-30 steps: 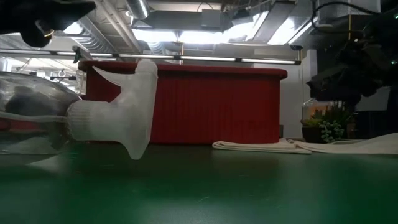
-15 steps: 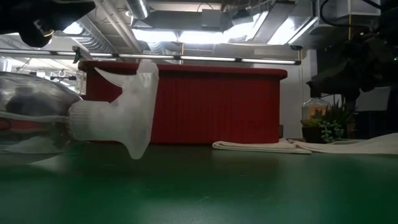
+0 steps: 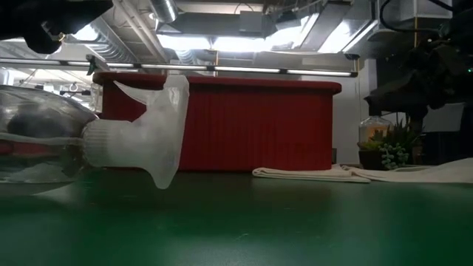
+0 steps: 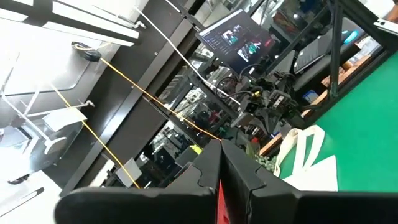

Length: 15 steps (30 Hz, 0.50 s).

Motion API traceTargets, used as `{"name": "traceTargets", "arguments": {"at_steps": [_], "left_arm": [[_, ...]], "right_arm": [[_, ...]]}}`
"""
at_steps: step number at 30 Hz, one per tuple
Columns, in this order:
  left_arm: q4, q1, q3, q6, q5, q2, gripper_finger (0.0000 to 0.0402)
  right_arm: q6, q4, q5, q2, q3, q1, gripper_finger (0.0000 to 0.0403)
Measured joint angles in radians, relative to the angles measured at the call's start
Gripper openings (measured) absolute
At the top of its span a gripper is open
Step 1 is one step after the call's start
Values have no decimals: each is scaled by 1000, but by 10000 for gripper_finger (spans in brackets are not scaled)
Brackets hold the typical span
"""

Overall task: Fold laundry
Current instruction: Return to Home Position

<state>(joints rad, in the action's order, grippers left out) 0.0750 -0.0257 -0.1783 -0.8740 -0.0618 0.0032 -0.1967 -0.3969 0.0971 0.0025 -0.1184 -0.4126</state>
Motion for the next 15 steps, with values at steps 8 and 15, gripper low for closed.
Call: {"name": "traceTargets", "arguments": {"at_steps": [8, 15], "left_arm": [[-89, 0, 0, 333, -11, 0, 4], [-241, 0, 0, 625, -31, 2, 4]], "right_arm": [[0, 0, 0, 0, 0, 0, 35], [0, 0, 0, 0, 0, 0, 35]]}}
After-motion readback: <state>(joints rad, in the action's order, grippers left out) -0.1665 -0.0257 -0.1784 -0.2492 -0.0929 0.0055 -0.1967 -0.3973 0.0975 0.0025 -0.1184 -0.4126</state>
